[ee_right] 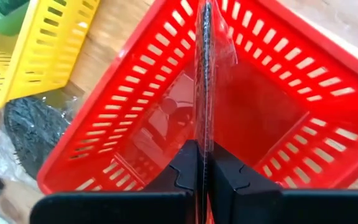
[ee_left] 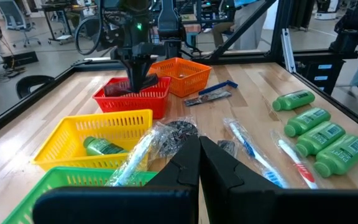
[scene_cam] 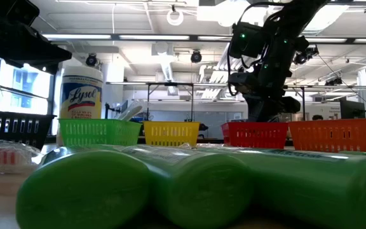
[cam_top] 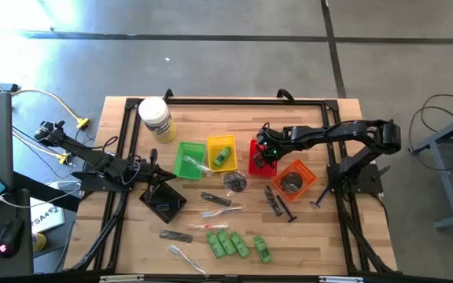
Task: Pick & Place Travel size toiletries
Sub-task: Put the black comb into the red basket
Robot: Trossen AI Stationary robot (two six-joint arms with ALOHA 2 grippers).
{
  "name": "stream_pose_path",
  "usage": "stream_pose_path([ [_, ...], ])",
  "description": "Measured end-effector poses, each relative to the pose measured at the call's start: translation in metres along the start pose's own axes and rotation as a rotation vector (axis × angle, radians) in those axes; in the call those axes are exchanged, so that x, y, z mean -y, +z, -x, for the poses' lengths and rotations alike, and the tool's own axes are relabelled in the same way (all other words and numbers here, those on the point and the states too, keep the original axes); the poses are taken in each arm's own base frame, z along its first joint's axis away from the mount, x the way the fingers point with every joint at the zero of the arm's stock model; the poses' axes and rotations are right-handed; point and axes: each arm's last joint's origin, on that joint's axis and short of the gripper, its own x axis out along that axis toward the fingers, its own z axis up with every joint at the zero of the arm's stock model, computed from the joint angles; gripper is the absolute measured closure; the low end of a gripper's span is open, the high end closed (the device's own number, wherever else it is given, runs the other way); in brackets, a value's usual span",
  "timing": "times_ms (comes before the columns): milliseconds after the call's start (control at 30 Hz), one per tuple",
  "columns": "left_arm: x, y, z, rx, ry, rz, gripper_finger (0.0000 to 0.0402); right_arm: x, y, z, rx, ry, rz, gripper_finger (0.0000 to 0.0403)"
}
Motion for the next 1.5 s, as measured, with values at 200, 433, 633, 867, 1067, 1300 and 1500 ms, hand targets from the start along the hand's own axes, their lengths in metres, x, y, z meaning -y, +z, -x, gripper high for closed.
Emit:
stream_pose_path([
  [200, 0.000, 0.000, 0.000, 0.000, 0.000, 0.000, 0.0402, 0.000, 0.000, 0.000, 0.012, -0.012, 0.007, 0.0394],
  [433, 0.000, 0.000, 0.000, 0.000, 0.000, 0.000, 0.0402, 0.000, 0.000, -0.001, 0.034, -0.032, 0.024, 0.0394],
  [633, 0.000, 0.000, 0.000, -0.001, 0.000, 0.000, 0.0402, -0.001, -0.004, -0.020, -0.032, -0.051, 0.037, 0.0394],
  [867, 0.000, -0.001, 0.000, -0.006, 0.000, -0.002, 0.0402, -0.001, -0.004, -0.031, -0.028, -0.061, 0.064, 0.0394],
  [1067, 0.000, -0.001, 0.000, -0.008, 0.000, -0.003, 0.0402, -0.004, -0.002, -0.031, -0.029, -0.018, 0.067, 0.0377],
  [1300, 0.000, -0.001, 0.000, -0.010, 0.000, -0.004, 0.0402, -0.005, -0.001, -0.028, -0.020, -0.003, 0.067, 0.0300],
  [1500, 0.000, -0.001, 0.000, -0.010, 0.000, -0.001, 0.0402, -0.009, 0.000, -0.012, 0.019, 0.047, 0.087, 0.0259],
])
